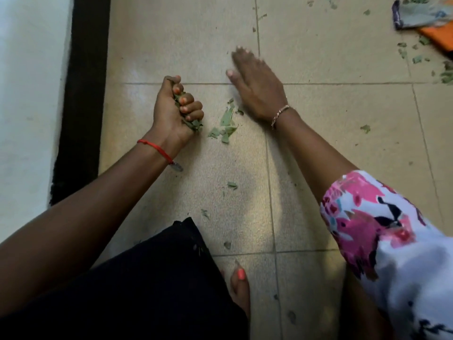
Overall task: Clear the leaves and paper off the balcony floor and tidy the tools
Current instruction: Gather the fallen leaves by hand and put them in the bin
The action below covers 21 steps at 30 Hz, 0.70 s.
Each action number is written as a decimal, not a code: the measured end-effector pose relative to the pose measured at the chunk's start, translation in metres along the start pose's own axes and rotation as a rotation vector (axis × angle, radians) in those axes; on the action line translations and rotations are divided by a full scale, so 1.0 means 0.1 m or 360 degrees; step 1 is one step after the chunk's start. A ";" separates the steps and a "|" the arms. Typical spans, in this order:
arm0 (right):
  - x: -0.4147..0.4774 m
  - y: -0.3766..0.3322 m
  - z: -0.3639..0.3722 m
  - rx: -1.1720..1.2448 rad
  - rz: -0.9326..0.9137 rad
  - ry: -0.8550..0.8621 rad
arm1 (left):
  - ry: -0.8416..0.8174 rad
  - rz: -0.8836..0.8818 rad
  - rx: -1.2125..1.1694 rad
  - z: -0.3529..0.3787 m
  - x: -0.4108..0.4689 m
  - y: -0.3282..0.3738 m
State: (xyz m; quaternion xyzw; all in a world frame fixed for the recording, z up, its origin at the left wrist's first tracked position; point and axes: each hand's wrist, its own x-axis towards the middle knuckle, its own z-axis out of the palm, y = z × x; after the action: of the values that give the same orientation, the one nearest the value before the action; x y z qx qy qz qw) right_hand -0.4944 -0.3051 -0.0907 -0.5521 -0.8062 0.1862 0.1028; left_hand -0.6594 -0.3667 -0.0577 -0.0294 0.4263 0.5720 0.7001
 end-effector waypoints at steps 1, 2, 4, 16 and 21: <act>-0.12 -0.07 0.04 0.0000 -0.0072 -0.0051 | 0.0010 0.0012 0.0009 0.00 -0.01 0.00; -0.26 -0.15 0.08 -0.0015 -0.0142 -0.0092 | 0.0015 0.0021 0.0022 0.00 -0.02 0.00; -0.52 -0.27 0.12 -0.0013 -0.0276 -0.0153 | 0.0009 0.0027 0.0047 -0.01 -0.05 -0.01; -1.52 -0.48 0.31 -0.0214 -0.0026 -0.0067 | -0.0036 0.0022 -0.0008 -0.10 -0.07 0.04; -1.17 -0.56 0.35 -0.0125 0.0232 0.0081 | -0.0038 0.0021 -0.0029 -0.05 -0.02 0.01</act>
State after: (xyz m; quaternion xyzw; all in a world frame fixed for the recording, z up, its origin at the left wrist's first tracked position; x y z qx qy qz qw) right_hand -0.5115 -0.4383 -0.0947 -0.6174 -0.7677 0.1473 0.0877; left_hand -0.6635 -0.3708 -0.0591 -0.0260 0.4128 0.5808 0.7011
